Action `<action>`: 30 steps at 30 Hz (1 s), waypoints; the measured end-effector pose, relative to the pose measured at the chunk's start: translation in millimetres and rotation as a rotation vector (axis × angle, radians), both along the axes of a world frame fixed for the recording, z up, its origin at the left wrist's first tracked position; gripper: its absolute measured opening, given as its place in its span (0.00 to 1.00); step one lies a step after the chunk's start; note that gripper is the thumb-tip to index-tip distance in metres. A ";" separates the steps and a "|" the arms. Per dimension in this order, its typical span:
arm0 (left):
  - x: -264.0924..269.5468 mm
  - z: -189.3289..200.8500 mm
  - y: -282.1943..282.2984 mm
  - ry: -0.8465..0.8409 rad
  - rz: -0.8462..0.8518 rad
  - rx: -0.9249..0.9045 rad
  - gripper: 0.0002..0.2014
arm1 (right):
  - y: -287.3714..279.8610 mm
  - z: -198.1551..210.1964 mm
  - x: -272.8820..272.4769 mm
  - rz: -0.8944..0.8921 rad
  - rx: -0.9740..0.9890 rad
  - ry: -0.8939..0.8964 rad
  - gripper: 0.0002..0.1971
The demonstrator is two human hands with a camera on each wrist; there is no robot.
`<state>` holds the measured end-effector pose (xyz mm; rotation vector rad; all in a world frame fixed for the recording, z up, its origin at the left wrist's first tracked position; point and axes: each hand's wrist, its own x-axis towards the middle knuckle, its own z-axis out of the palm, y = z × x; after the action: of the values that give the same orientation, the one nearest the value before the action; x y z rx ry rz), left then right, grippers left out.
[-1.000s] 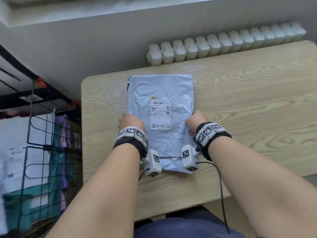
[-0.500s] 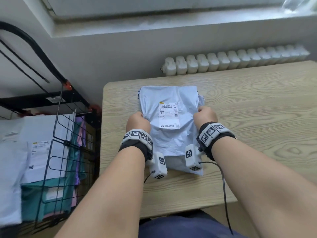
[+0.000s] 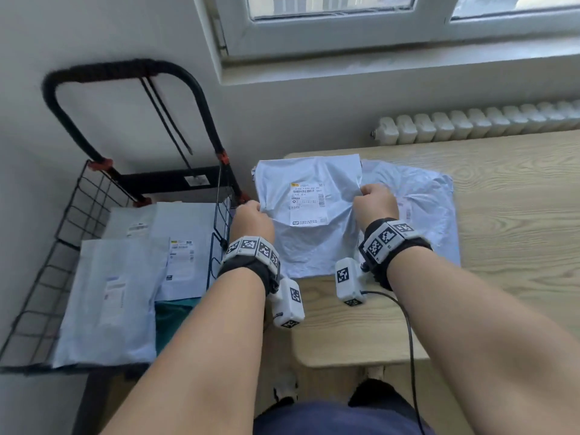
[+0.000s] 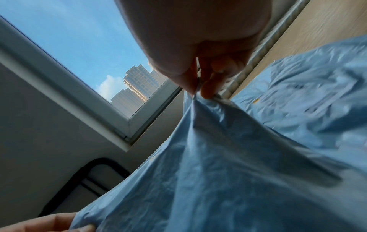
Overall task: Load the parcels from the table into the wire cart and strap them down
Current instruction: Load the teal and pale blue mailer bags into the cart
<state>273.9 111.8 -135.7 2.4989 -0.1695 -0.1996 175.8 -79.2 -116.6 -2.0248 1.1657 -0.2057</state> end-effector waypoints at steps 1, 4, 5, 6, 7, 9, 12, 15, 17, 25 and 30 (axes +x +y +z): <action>4.2 2.2 17.5 -0.013 0.021 0.010 0.13 | 16.3 0.1 7.1 0.012 -0.002 -0.009 0.12; 11.2 8.5 66.9 -0.038 0.080 0.037 0.13 | 61.8 0.1 24.7 0.061 0.009 -0.039 0.14; 13.5 10.1 81.7 -0.042 0.102 0.035 0.11 | 75.0 -0.1 31.1 0.084 0.017 -0.051 0.14; 15.8 11.1 95.2 -0.046 0.122 0.034 0.10 | 86.9 0.8 37.2 0.110 0.018 -0.058 0.14; 17.5 11.6 108.5 -0.056 0.144 0.036 0.11 | 98.1 1.7 43.1 0.141 0.016 -0.061 0.12; 18.5 11.4 134.6 -0.069 0.207 0.040 0.12 | 119.2 4.7 55.6 0.218 0.012 -0.072 0.11; 14.9 10.6 169.6 -0.051 0.307 0.037 0.12 | 146.5 5.3 71.7 0.318 0.029 -0.113 0.13; 12.1 6.7 199.6 -0.006 0.374 0.040 0.12 | 173.4 -0.7 84.2 0.367 0.053 -0.100 0.13; 11.8 -0.9 218.6 0.006 0.413 0.013 0.11 | 190.3 -6.4 88.9 0.388 0.069 -0.067 0.13; 40.0 -23.3 278.0 0.095 0.440 -0.012 0.09 | 245.0 -32.8 118.3 0.389 0.157 -0.005 0.12; 76.2 -41.1 314.7 0.159 0.356 0.051 0.11 | 282.7 -52.4 143.0 0.305 0.202 0.069 0.14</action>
<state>350.1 426.5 -176.8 2.5004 0.3466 -0.2540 318.7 203.6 -169.0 -2.0092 0.8648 0.1294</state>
